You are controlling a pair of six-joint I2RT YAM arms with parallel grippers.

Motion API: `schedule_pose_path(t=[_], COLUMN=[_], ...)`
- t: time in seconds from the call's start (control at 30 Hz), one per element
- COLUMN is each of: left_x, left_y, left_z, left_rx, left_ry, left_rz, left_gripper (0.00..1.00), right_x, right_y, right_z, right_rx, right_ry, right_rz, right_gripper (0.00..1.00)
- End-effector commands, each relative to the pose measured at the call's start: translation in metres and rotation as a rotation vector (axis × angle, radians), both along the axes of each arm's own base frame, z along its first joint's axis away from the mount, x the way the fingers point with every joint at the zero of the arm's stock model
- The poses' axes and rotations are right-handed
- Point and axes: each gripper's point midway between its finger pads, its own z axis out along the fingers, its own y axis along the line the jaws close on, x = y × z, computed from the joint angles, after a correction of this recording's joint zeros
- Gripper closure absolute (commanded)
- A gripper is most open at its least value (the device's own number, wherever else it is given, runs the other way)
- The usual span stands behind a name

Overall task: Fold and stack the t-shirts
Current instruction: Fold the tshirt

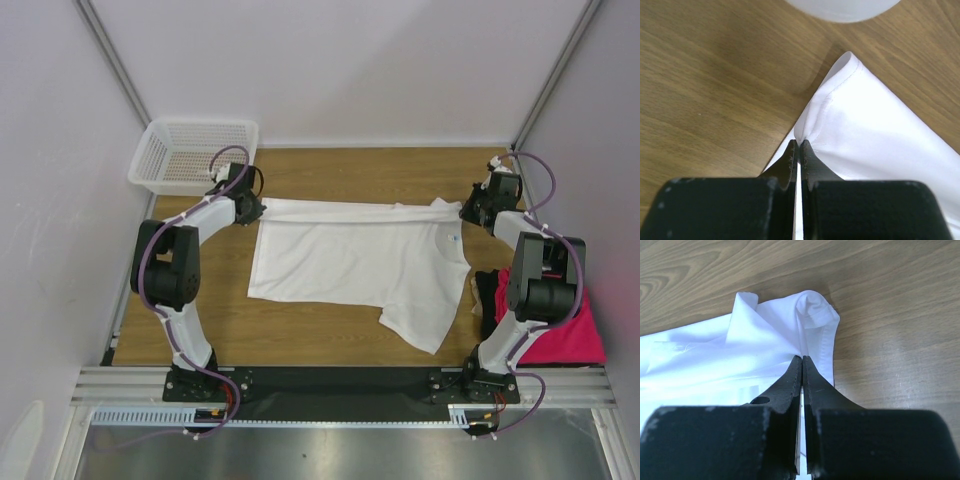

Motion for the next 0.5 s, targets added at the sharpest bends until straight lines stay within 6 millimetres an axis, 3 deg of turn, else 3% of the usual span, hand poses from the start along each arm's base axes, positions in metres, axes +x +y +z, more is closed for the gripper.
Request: schedule_pose_path(t=[0.0, 0.3, 0.4, 0.47], left_x=[-0.004, -0.008, -0.009, -0.009], left_y=[0.015, 0.014, 0.011, 0.011], left_z=[0.02, 0.025, 0.028, 0.036], left_rx=[0.065, 0.093, 0.107, 0.124], left_ry=[-0.039, -0.048, -0.051, -0.069], left_rz=[0.014, -0.013, -0.03, -0.038], left_gripper=[1.0, 1.0, 0.98, 0.87], right_x=[-0.001, -0.014, -0.017, -0.017], right_y=[-0.021, -0.016, -0.014, -0.011], right_z=[0.016, 0.006, 0.006, 0.012], right_rx=[-0.079, -0.07, -0.052, -0.043], right_ry=[-0.03, 0.033, 0.057, 0.044], right_rz=[-0.059, -0.057, -0.061, -0.049], right_gripper=[1.0, 1.0, 0.86, 0.69])
